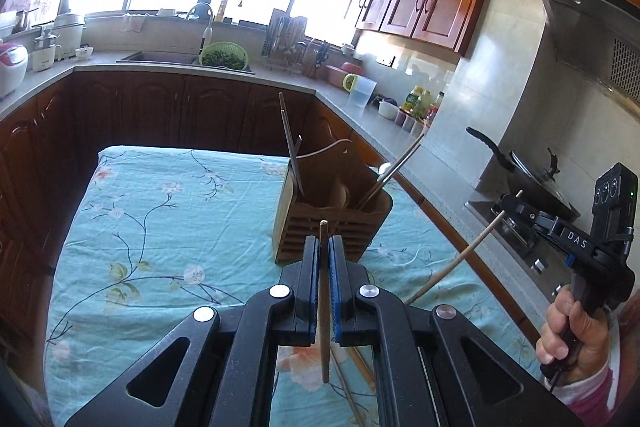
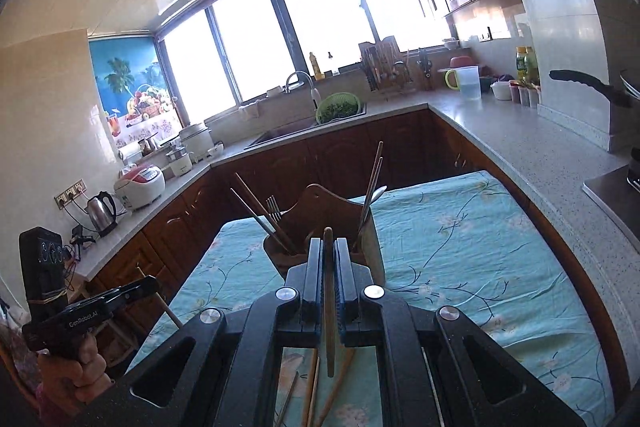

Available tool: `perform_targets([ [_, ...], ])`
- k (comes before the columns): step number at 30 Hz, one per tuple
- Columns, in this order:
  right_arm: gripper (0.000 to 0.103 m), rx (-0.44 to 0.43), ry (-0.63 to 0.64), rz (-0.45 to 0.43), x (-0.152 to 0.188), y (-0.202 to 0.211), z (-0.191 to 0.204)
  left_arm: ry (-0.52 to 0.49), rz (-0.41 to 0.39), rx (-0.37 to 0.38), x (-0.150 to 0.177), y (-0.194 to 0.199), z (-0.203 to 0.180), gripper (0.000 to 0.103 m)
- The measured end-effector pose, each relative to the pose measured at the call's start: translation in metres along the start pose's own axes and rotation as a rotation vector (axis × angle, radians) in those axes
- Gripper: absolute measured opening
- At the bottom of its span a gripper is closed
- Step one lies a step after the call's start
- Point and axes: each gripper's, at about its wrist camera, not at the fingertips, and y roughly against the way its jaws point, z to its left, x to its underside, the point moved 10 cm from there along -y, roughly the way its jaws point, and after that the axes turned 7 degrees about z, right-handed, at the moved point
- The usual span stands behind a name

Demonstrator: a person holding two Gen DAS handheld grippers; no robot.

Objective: Organize utensils
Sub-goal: 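Lift the chopstick over the holder with the left tool while the right tool carries its chopstick, then insert both chopsticks into the holder and open both tools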

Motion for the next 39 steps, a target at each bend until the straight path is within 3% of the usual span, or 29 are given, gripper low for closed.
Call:
perform_targets([
  [13, 0.005, -0.010, -0.006, -0.013, -0.011, -0.011, -0.001, 0.018, -0.077, -0.011, -0.026, -0.003, 0.004, 0.003],
  [24, 0.005, 0.003, -0.007, -0.139, -0.078, -0.009, -0.001, 0.015, -0.221, -0.019, -0.091, -0.003, 0.000, 0.003],
  [32, 0.005, 0.031, -0.038, -0.223, -0.128, -0.025, -0.014, 0.038, -0.302, -0.044, -0.133, -0.037, 0.007, 0.003],
  [39, 0.005, 0.069, -0.044, -0.208, -0.116, -0.061, -0.027, 0.077, -0.318, -0.081, -0.122, -0.087, 0.022, 0.003],
])
